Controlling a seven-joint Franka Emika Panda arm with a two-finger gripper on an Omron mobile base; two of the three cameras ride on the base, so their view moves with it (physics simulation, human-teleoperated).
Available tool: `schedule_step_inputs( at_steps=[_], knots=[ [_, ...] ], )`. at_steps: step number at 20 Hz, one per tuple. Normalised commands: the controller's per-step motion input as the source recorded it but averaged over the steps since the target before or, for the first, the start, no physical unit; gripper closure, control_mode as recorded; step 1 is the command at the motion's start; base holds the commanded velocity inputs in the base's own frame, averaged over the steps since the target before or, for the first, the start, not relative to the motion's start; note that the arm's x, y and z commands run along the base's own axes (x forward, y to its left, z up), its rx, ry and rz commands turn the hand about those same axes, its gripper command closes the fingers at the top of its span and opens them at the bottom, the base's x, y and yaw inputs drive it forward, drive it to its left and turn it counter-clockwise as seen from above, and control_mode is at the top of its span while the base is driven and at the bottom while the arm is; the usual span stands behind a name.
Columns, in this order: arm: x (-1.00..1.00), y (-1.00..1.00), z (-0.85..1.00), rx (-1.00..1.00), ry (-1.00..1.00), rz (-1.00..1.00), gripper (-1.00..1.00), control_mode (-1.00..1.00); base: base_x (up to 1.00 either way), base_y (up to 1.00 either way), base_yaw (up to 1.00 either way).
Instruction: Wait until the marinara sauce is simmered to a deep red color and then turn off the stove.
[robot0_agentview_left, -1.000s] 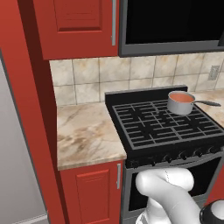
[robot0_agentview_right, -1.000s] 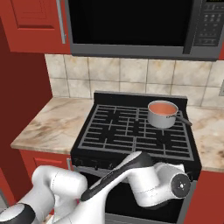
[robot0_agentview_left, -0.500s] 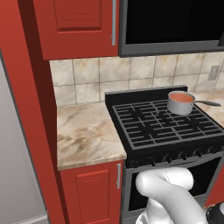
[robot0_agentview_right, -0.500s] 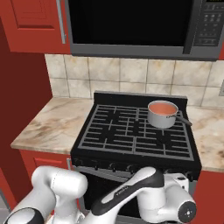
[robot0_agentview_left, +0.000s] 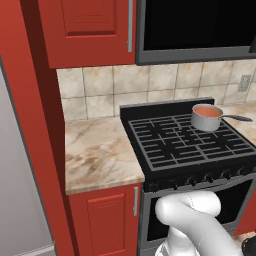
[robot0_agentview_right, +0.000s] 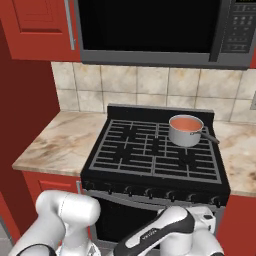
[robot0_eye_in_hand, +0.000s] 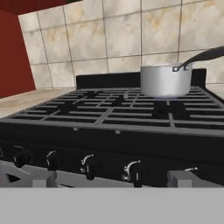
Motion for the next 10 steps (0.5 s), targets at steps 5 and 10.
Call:
schedule_step_inputs(
  at_steps=[5, 10],
  knots=[
    [0.00, -0.07, -0.15, 0.00, -0.11, 0.00, -1.00, -1.00, 0.00, 0.00, 0.00],
    [0.03, -0.13, -0.05, 0.00, -0.10, 0.00, -1.00, -1.00, 0.00, 0.00, 0.00]
  ],
)
